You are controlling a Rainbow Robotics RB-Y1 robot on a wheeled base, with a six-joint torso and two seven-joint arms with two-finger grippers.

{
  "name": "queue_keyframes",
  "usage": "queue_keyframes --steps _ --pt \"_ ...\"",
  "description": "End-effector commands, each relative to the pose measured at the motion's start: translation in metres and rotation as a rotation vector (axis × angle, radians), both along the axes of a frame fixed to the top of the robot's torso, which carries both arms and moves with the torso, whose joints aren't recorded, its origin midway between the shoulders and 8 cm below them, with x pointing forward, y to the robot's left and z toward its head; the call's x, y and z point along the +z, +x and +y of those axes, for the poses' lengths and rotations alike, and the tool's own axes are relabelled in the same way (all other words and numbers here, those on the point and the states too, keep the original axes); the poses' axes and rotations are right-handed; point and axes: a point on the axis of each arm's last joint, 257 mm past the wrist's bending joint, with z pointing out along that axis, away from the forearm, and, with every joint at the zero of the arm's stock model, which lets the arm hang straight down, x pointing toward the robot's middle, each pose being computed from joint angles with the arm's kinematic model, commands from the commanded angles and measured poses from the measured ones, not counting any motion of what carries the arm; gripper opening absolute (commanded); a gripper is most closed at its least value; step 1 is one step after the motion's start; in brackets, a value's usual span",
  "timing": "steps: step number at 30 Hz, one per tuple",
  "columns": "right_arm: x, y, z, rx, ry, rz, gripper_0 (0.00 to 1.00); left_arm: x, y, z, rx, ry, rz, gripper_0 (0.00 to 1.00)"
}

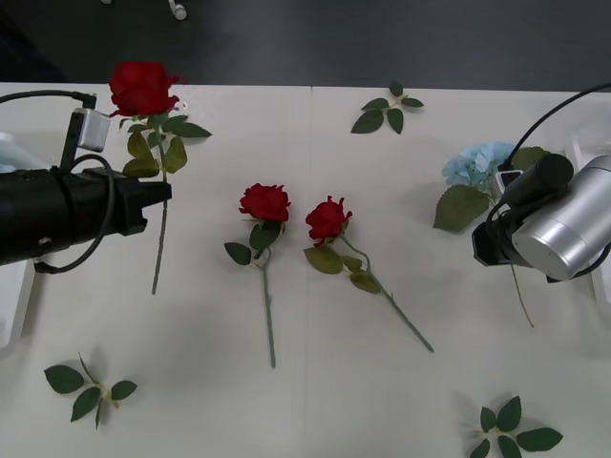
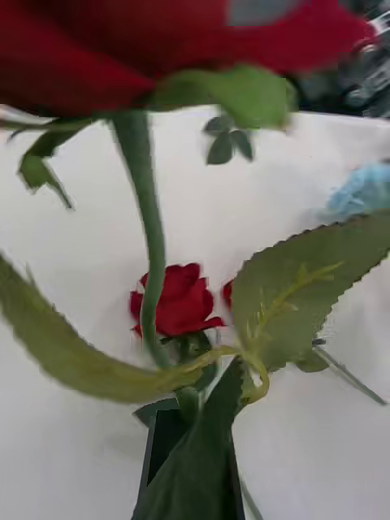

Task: Put the red flowers into the right box and the blue flowers into the left box

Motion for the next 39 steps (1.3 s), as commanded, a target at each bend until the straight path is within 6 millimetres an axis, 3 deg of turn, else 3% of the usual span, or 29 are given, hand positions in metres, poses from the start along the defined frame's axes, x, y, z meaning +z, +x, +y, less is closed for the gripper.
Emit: queue_keyframes --steps 1,3,7,9,16,21,26,28,33,39 --pt "0.014 0.013 -0.008 0.019 -0.038 -0.034 0.00 0.026 -0.023 -0.023 -0.156 -0.008 -0.139 0.00" --pt "0.013 0.013 -0.010 0.020 -0.044 -0.039 0.03 0.031 -0.033 -0.030 -0.213 -0.013 -0.171 0.00" --pt "0.012 0.015 -0.010 0.034 -0.046 -0.051 0.58 0.048 -0.057 -0.049 -0.356 -0.031 -0.280 0.00" --pt "0.012 0.015 -0.010 0.037 -0.047 -0.051 0.66 0.055 -0.065 -0.054 -0.399 -0.038 -0.327 0.00" --pt "0.013 0.016 -0.009 0.041 -0.050 -0.056 0.67 0.080 -0.099 -0.074 -0.573 -0.057 -0.539 0.00" --pt "0.031 0.017 0.002 0.073 -0.025 -0.079 0.67 0.094 -0.117 -0.081 -0.634 -0.092 -0.668 0.00" --pt "0.069 0.014 0.025 0.147 0.072 -0.088 0.67 0.109 -0.126 -0.090 -0.644 -0.162 -0.739 0.00" --pt "0.096 0.008 0.037 0.212 0.107 -0.093 0.67 0.114 -0.128 -0.096 -0.654 -0.184 -0.755 0.00" --pt "0.138 -0.010 0.057 0.344 0.166 -0.104 0.67 0.119 -0.133 -0.111 -0.702 -0.196 -0.767 0.00" --pt "0.161 -0.040 0.074 0.553 0.136 -0.137 0.67 0.122 -0.128 -0.129 -0.723 -0.178 -0.782 0.00"
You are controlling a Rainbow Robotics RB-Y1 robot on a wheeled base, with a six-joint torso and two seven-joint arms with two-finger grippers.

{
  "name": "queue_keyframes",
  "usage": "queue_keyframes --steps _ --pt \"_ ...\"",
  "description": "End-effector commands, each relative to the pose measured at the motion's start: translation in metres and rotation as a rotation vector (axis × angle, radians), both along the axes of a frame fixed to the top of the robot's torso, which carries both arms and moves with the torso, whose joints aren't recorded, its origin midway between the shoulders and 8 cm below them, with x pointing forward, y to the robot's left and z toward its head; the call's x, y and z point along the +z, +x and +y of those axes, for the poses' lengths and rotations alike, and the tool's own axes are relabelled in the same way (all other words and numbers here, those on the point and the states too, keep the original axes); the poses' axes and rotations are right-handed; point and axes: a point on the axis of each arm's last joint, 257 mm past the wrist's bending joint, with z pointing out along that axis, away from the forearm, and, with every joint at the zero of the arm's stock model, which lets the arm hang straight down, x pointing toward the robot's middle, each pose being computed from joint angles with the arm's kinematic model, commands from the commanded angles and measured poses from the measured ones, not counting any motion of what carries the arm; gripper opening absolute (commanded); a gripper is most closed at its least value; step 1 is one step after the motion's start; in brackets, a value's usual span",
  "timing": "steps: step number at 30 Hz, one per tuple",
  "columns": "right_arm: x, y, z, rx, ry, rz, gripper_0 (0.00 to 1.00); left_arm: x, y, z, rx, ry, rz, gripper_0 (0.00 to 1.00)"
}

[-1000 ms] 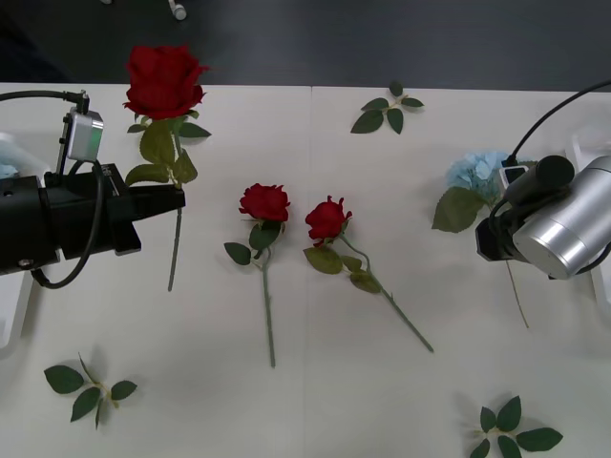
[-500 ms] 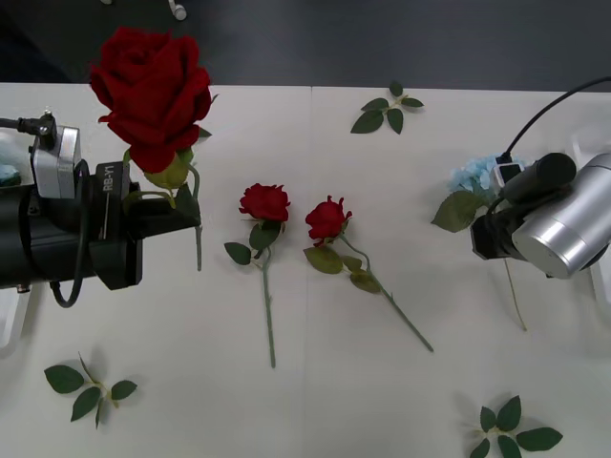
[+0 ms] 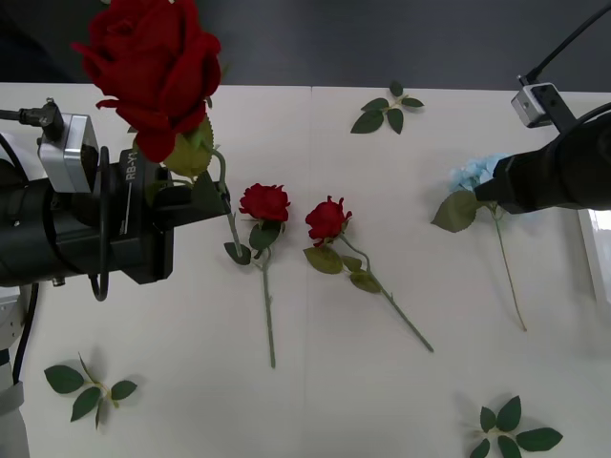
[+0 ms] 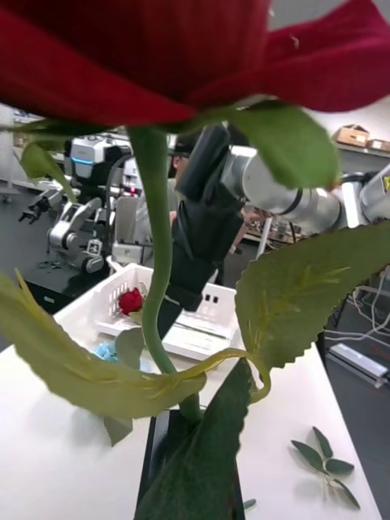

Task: Put the red flowers into the right box and the blue flowers into the left box

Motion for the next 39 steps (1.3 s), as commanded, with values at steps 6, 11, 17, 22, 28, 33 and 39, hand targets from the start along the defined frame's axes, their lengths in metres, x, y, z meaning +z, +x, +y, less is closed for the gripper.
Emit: queue_keyframes --steps 6,11,17,22,28,33,39 --pt "0.004 -0.050 0.034 0.351 -0.080 -0.168 0.67 0.013 0.001 -0.021 -0.012 0.009 -0.089 0.00" --pt "-0.005 -0.065 0.055 0.437 -0.013 -0.296 0.67 0.013 0.001 -0.021 -0.012 0.009 -0.089 0.00" --pt "-0.018 -0.080 0.073 0.498 0.024 -0.383 0.67 0.013 0.001 -0.021 -0.012 0.009 -0.089 0.00" --pt "-0.019 -0.084 0.105 0.553 0.098 -0.493 0.67 0.013 0.001 -0.021 -0.012 0.009 -0.089 0.00" --pt "-0.012 -0.089 0.141 0.594 0.207 -0.635 0.67 0.013 0.001 -0.021 -0.012 0.009 -0.089 0.00" --pt "-0.007 -0.082 0.165 0.613 0.266 -0.694 0.67 0.013 0.001 -0.021 -0.012 0.009 -0.089 0.00" --pt "0.006 -0.070 0.206 0.629 0.374 -0.775 0.67 0.013 0.001 -0.021 -0.012 0.009 -0.089 0.00"
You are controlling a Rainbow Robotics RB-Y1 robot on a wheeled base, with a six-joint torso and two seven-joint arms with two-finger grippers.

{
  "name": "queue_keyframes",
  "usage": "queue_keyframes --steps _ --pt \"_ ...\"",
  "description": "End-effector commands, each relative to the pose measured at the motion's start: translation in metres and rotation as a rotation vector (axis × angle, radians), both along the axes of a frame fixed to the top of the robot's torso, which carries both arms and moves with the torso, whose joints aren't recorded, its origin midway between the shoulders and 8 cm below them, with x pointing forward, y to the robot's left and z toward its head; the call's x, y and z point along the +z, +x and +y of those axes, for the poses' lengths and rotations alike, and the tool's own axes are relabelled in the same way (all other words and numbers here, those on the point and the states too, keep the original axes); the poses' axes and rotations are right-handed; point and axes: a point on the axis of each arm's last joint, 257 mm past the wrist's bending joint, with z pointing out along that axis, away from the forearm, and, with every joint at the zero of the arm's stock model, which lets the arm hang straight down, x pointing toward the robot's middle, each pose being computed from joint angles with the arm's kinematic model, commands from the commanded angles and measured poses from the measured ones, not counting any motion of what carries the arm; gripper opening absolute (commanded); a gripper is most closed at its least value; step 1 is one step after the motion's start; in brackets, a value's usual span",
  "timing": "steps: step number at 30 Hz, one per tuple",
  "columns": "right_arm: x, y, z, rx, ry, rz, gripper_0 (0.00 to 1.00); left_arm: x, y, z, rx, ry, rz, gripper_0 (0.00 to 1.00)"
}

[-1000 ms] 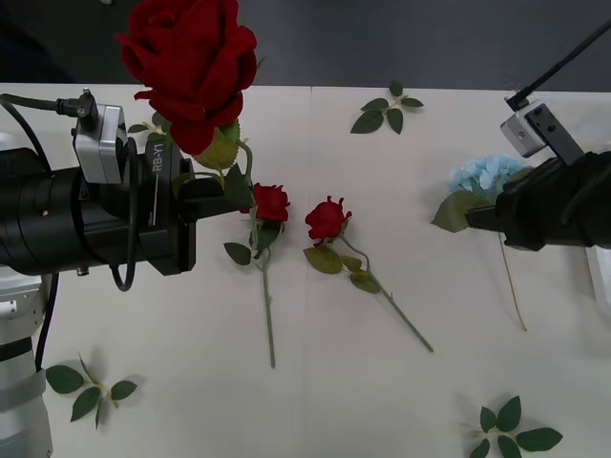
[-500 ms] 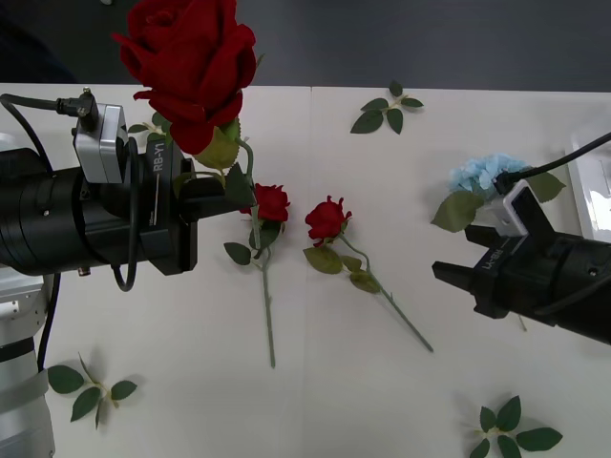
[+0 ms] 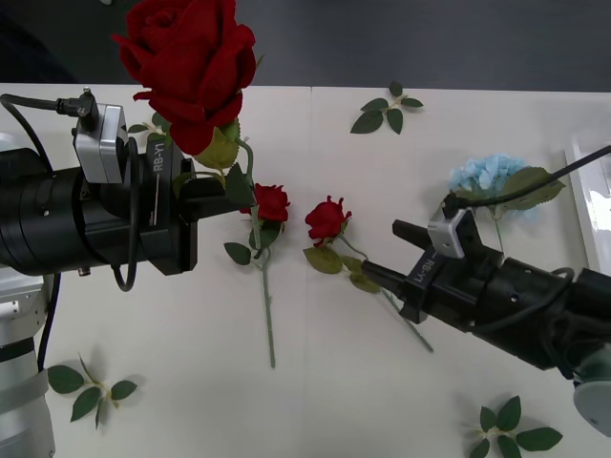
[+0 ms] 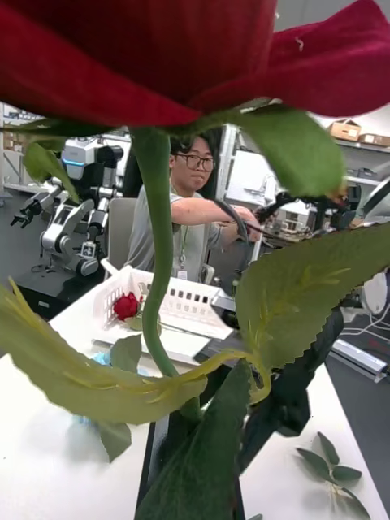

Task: Put the red flowers into the right box and the blue flowers into the left box

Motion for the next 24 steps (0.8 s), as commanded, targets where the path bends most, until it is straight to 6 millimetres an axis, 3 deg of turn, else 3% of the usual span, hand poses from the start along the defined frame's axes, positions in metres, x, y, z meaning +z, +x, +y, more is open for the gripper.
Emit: queue_keyframes --steps 1,11,18,24 --pt "0.023 0.006 0.037 0.055 0.067 -0.082 0.67 0.009 -0.003 -0.001 0.000 0.008 -0.072 0.00" --pt "0.029 0.004 0.079 0.121 0.133 -0.120 0.67 0.009 -0.003 -0.001 0.000 0.008 -0.072 0.00" --pt "0.025 -0.010 0.111 0.192 0.160 -0.104 0.67 0.009 -0.003 -0.001 0.000 0.008 -0.072 0.00" --pt "0.025 -0.013 0.119 0.206 0.162 -0.112 0.67 0.009 -0.003 -0.001 0.000 0.008 -0.072 0.00"
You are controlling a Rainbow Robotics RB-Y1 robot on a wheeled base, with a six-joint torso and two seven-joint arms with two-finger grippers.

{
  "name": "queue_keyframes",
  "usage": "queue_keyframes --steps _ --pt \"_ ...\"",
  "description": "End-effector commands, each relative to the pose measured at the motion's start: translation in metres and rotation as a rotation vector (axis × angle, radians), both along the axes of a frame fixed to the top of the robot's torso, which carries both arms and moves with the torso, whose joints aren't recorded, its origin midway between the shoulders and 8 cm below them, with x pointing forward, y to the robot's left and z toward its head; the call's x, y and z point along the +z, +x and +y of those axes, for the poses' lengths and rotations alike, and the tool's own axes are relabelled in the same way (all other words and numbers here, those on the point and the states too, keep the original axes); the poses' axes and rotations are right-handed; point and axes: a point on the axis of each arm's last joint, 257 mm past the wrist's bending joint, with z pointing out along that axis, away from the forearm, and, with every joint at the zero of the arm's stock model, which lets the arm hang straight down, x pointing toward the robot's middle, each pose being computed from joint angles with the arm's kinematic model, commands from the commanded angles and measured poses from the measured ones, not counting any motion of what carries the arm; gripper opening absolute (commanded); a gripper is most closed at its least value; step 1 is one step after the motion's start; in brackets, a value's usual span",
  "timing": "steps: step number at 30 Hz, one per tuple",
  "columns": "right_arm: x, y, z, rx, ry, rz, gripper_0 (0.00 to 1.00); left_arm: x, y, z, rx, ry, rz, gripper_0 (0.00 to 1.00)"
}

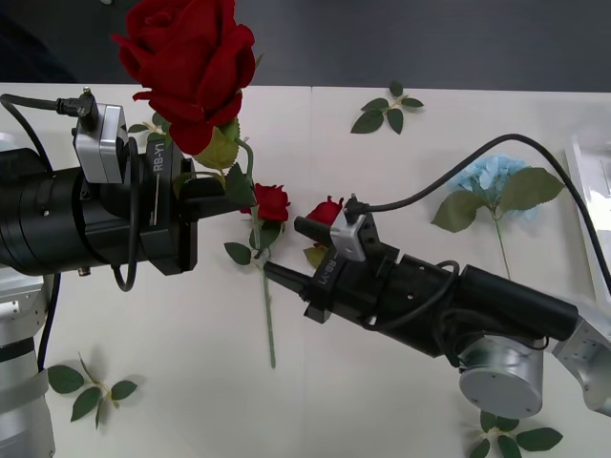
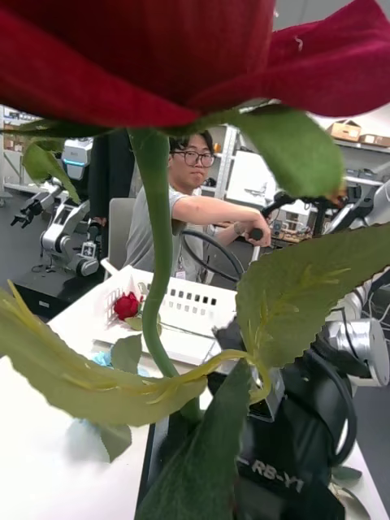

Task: Put the red flowers into the right box and the blue flowers into the left box

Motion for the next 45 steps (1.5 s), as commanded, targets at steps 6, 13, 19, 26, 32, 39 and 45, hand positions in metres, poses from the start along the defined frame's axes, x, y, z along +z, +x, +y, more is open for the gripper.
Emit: queue_keyframes --steps 6,13,19,26,32,39,45 --pt "0.029 -0.008 0.023 0.039 0.044 -0.066 0.67 0.009 -0.003 -0.001 0.000 0.008 -0.072 0.00" --pt "0.050 -0.011 0.042 0.067 0.088 -0.081 0.67 0.009 -0.003 -0.001 0.000 0.008 -0.072 0.00" --pt "0.055 -0.004 0.051 0.069 0.098 -0.090 0.67 0.009 -0.003 -0.001 0.000 0.008 -0.072 0.00" --pt "0.042 0.002 0.056 0.059 0.082 -0.082 0.57 0.009 -0.003 -0.001 0.000 0.008 -0.072 0.00" --pt "0.038 0.001 0.059 0.063 0.082 -0.069 0.00 0.009 -0.003 -0.001 0.000 0.008 -0.072 0.00" --pt "0.040 0.001 0.059 0.064 0.089 -0.063 0.00 0.009 -0.003 -0.001 0.000 0.008 -0.072 0.00" --pt "0.039 0.001 0.059 0.064 0.088 -0.058 0.00 0.009 -0.003 -0.001 0.000 0.008 -0.072 0.92"
